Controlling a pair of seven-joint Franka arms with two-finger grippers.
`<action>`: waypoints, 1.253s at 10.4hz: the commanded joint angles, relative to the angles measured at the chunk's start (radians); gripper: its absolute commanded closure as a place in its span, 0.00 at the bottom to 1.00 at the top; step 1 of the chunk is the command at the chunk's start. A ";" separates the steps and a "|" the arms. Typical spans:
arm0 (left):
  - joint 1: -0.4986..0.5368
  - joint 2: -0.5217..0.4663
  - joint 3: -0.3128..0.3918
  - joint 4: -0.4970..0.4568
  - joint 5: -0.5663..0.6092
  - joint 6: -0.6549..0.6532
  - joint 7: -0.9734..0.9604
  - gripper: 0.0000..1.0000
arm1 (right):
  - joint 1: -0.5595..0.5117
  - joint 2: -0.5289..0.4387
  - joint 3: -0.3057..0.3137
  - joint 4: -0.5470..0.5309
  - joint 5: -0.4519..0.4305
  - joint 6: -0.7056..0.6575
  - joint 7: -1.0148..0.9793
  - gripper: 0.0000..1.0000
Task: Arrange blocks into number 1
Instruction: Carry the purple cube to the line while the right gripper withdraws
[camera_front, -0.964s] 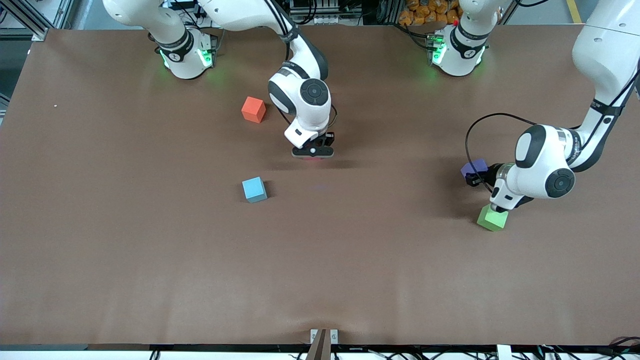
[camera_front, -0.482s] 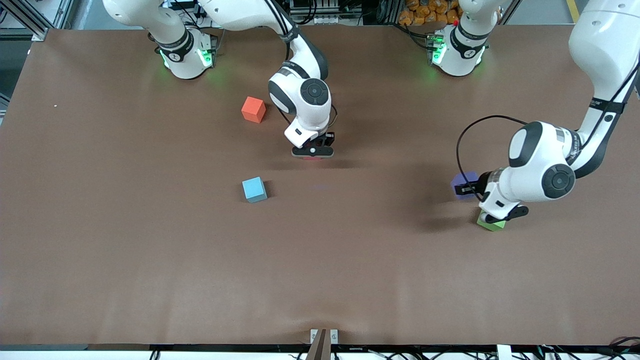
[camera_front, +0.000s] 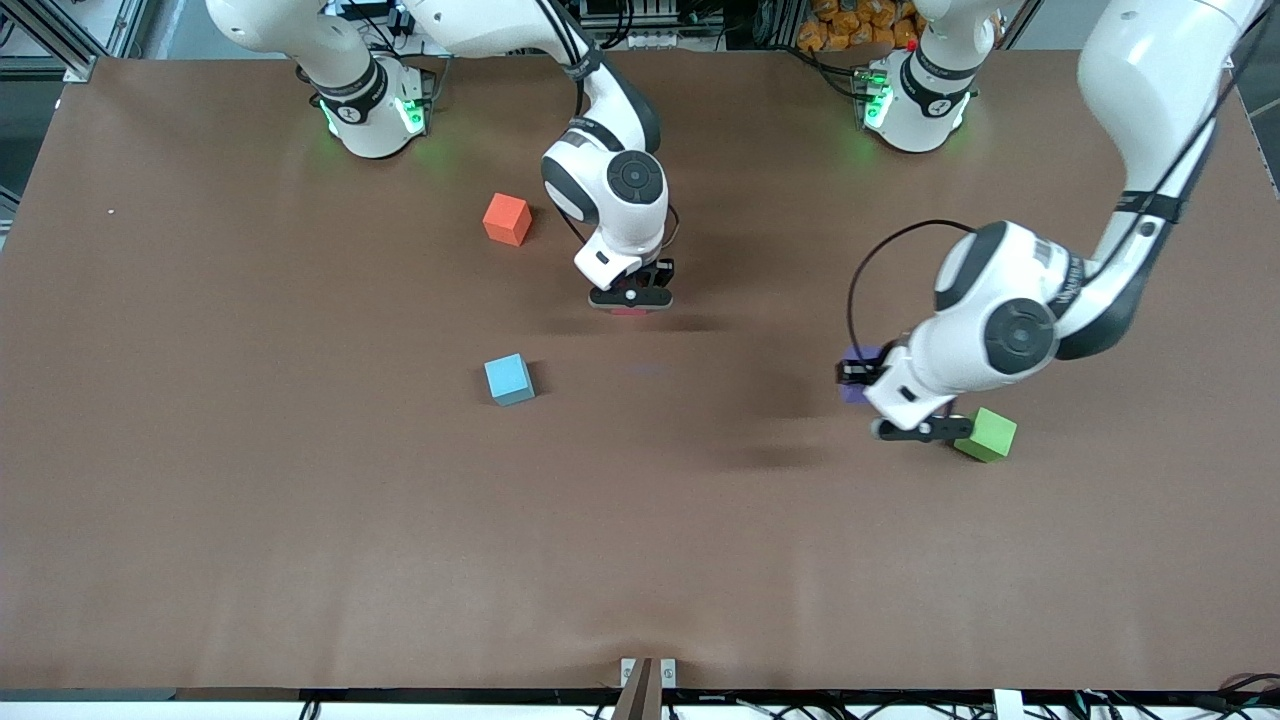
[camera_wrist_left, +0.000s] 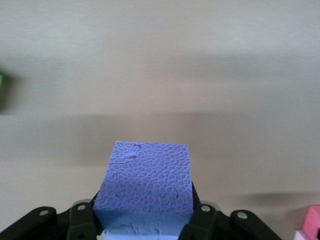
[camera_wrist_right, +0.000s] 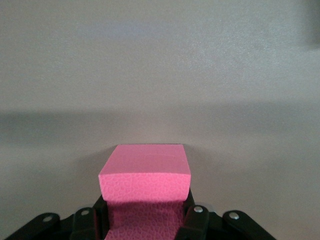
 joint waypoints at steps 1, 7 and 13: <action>-0.134 0.038 0.064 0.069 -0.010 -0.028 -0.066 1.00 | 0.001 -0.022 0.002 0.005 0.004 -0.014 0.015 0.93; -0.196 0.052 0.131 0.089 -0.019 -0.029 -0.085 1.00 | 0.003 -0.024 0.011 0.008 0.013 -0.016 0.082 0.01; -0.199 0.050 0.131 0.092 -0.023 -0.029 -0.105 1.00 | -0.109 -0.110 0.004 0.008 0.010 -0.073 0.047 0.00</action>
